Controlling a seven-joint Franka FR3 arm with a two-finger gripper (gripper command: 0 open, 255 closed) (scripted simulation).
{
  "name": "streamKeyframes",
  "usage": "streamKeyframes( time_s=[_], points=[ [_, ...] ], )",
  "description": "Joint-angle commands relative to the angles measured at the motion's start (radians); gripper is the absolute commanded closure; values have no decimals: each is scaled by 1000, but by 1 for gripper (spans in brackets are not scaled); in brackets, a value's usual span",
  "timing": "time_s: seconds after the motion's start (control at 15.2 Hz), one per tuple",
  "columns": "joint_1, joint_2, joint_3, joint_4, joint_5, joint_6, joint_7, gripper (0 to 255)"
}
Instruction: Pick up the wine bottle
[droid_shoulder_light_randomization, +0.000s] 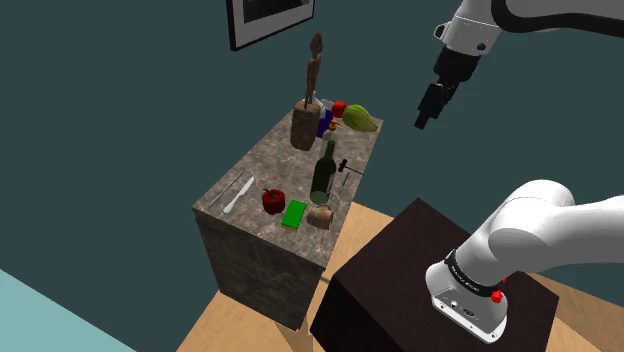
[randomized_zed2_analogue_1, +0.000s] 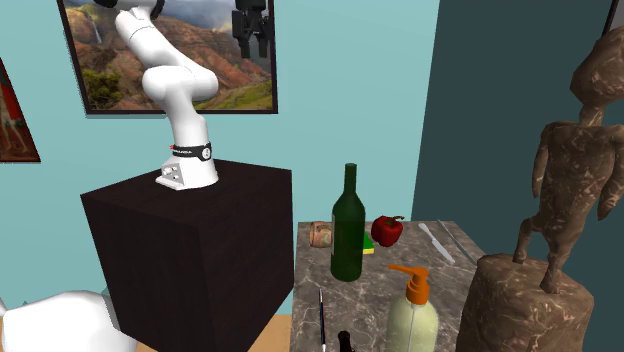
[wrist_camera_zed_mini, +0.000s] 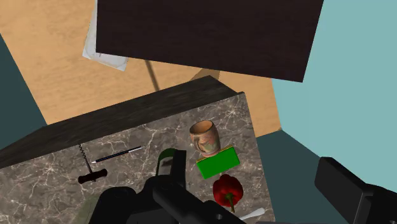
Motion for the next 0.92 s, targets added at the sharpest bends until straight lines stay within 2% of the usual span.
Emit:
streamKeyframes(
  time_s=[0.0,0.46,0.86],
  points=[
    [0,0,0,0,0,0,0,0],
    [7,205,-16,-34,-5,255,-26,0],
    [15,419,-29,-3,2,454,-50,0]
  ],
)
